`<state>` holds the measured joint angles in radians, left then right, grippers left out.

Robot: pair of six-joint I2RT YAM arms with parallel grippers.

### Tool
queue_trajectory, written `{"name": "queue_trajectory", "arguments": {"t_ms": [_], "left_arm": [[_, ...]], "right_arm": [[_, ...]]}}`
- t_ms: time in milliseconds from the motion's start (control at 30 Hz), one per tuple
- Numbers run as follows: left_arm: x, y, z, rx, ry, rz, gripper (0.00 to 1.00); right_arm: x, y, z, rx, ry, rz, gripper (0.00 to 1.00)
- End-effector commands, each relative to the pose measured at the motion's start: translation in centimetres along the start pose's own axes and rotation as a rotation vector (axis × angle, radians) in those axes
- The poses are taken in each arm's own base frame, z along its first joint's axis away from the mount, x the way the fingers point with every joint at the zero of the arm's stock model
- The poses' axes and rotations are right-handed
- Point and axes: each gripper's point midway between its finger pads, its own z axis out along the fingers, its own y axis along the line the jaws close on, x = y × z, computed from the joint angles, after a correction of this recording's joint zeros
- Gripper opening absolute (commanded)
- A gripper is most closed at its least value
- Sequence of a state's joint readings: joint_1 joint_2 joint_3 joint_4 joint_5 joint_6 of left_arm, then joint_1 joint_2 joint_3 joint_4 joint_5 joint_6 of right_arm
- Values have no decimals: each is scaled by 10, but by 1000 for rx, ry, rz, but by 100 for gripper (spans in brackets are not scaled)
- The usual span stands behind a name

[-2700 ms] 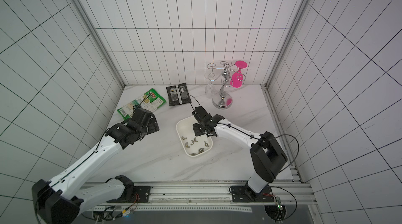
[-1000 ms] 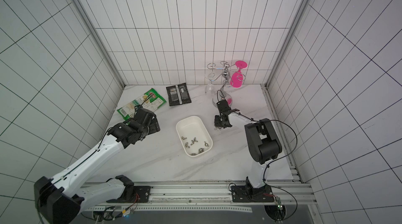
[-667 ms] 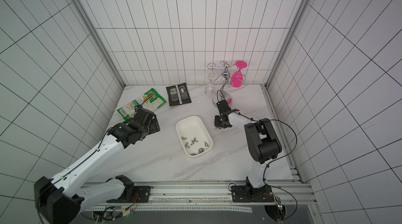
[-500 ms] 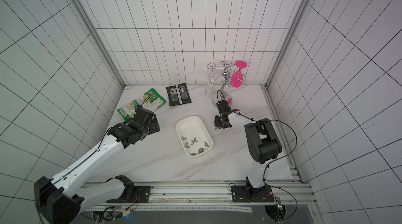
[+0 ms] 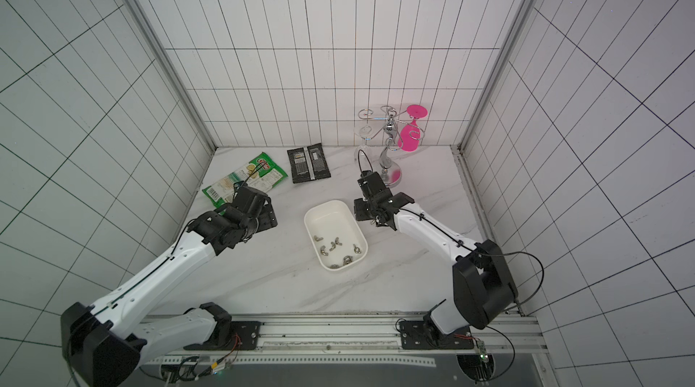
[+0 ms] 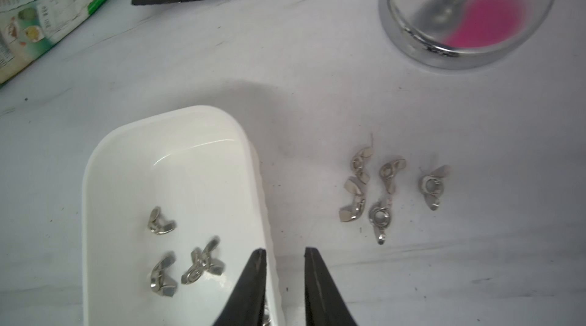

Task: Take out the wing nut from the storage box
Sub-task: Place the wing nut at the center of the board, then pick up the wing nut from the storage box.

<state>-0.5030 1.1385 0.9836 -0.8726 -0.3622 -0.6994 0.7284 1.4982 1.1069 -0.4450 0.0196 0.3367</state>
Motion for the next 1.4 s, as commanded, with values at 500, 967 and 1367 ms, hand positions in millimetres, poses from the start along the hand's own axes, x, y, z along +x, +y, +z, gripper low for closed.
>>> {"name": "queue_trajectory", "arguments": {"t_ms": [500,967,1367], "left_arm": [[-9,-7,-7,33,-35,-19,84],[-6,-4,-7,31,-37,-20,84],[-4,-5,-3,30,-27,-21,84]], "right_arm": [[67,71,49,-68,209,-213,28],[81,68,76,-36,271,-224,28],[87,75,80,-62,284,-215,27]]}}
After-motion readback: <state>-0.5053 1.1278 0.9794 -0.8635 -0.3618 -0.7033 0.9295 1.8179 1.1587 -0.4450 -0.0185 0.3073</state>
